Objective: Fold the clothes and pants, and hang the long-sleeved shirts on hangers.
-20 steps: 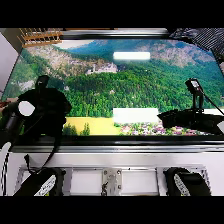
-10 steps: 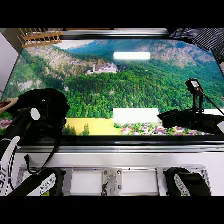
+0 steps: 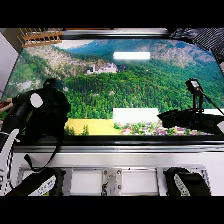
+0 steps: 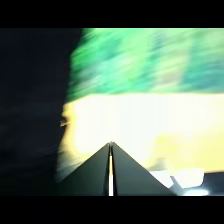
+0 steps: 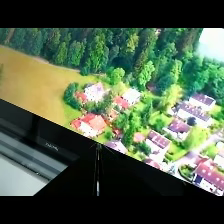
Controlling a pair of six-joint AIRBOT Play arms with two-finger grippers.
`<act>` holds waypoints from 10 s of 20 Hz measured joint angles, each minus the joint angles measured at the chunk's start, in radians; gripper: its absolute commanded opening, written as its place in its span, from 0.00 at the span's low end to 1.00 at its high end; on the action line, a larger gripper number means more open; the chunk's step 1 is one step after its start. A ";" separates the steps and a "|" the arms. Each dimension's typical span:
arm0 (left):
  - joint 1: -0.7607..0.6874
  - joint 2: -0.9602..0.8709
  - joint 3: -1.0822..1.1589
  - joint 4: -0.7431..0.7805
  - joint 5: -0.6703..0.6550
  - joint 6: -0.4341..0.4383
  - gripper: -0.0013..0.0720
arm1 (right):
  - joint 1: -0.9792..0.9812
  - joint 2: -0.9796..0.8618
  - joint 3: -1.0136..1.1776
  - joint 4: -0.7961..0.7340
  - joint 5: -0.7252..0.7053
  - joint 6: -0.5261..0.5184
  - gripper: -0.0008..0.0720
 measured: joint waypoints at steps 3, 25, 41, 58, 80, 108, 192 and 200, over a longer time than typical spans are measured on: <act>-0.238 0.052 0.087 -0.076 0.076 -0.011 0.02 | 0.000 0.000 0.000 0.000 0.000 0.000 0.04; 0.021 -0.053 -0.240 0.409 -0.044 -0.257 0.67 | 0.000 0.000 0.000 0.000 -0.001 0.000 0.04; -0.425 0.169 0.019 -0.005 0.156 -0.224 0.02 | -0.106 0.000 0.080 0.009 -0.193 -0.013 0.04; -0.031 -0.194 0.235 -0.136 0.154 -0.223 0.94 | -0.227 -0.008 0.106 -0.005 -0.212 -0.014 0.05; 0.160 -0.609 0.322 -0.578 0.030 0.034 0.02 | -0.224 -0.712 0.140 0.133 -0.187 -0.058 0.83; 0.253 0.151 0.816 -0.509 0.021 0.149 0.02 | -0.131 -0.065 0.499 0.322 -0.194 -0.212 0.04; 0.128 -0.301 0.121 -0.351 -0.017 0.273 0.02 | -0.032 -0.375 -0.319 0.284 -0.639 0.130 0.04; 0.255 0.101 0.581 -0.354 -0.149 0.247 0.02 | -0.030 -0.180 0.394 0.020 -0.215 0.179 0.04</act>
